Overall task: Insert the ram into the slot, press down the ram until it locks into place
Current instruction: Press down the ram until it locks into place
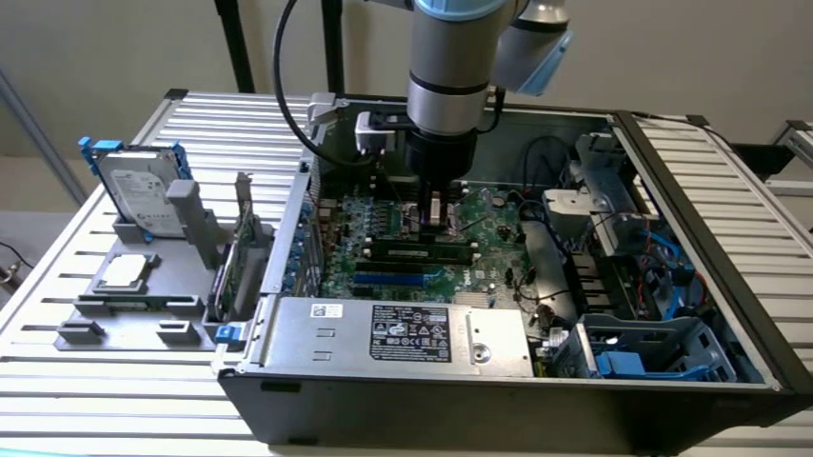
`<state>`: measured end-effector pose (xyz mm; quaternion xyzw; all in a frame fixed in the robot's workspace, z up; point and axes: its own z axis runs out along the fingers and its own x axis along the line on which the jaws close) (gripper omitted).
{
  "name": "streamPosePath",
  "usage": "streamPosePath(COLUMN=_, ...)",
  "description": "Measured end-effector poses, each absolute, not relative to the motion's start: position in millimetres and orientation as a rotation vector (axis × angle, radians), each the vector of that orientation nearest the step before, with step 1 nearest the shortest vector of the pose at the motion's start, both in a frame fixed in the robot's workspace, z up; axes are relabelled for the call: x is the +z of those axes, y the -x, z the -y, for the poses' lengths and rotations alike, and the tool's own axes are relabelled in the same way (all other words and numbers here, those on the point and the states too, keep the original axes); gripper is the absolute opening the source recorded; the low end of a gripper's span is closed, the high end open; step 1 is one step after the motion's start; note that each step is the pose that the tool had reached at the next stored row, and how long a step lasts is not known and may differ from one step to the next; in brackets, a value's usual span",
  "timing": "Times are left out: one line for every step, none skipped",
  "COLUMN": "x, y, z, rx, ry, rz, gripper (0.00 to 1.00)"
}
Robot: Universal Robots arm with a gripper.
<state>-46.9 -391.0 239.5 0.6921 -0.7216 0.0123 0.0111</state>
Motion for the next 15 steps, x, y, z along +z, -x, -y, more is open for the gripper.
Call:
streamPosePath(x=239.5, y=47.1, z=390.6, rx=0.038, ry=-2.159, rz=2.251, gripper=0.1)
streamPosePath(x=239.4, y=47.5, z=390.0, rx=0.038, ry=-2.159, rz=2.251, gripper=0.1)
streamPosePath(x=239.2, y=47.7, z=389.7, rx=0.038, ry=-2.159, rz=2.252, gripper=0.1)
streamPosePath(x=238.9, y=47.7, z=389.5, rx=0.038, ry=-2.159, rz=2.251, gripper=0.1)
streamPosePath(x=238.4, y=47.7, z=389.4, rx=0.039, ry=-2.159, rz=2.251, gripper=0.1)
streamPosePath(x=237.8, y=47.8, z=389.2, rx=0.039, ry=-2.16, rz=2.252, gripper=0.1)
streamPosePath(x=237.0, y=47.8, z=389.0, rx=0.039, ry=-2.16, rz=2.252, gripper=0.1)
streamPosePath(x=236.0, y=47.8, z=388.8, rx=0.04, ry=-2.16, rz=2.252, gripper=0.1)
streamPosePath(x=234.8, y=47.8, z=388.6, rx=0.04, ry=-2.16, rz=2.252, gripper=0.1)
streamPosePath(x=233.8, y=47.8, z=388.3, rx=0.04, ry=-2.16, rz=2.252, gripper=0.1)
streamPosePath(x=232.8, y=47.8, z=388.0, rx=0.04, ry=-2.16, rz=2.252, gripper=0.1)
streamPosePath(x=231.8, y=47.9, z=387.8, rx=0.04, ry=-2.16, rz=2.252, gripper=0.1)
streamPosePath(x=230.8, y=47.8, z=387.6, rx=0.04, ry=-2.16, rz=2.252, gripper=0.1)
streamPosePath(x=230.1, y=47.9, z=387.5, rx=0.041, ry=-2.16, rz=2.252, gripper=0.1)
streamPosePath(x=229.5, y=47.9, z=387.4, rx=0.041, ry=-2.159, rz=2.251, gripper=0.1)
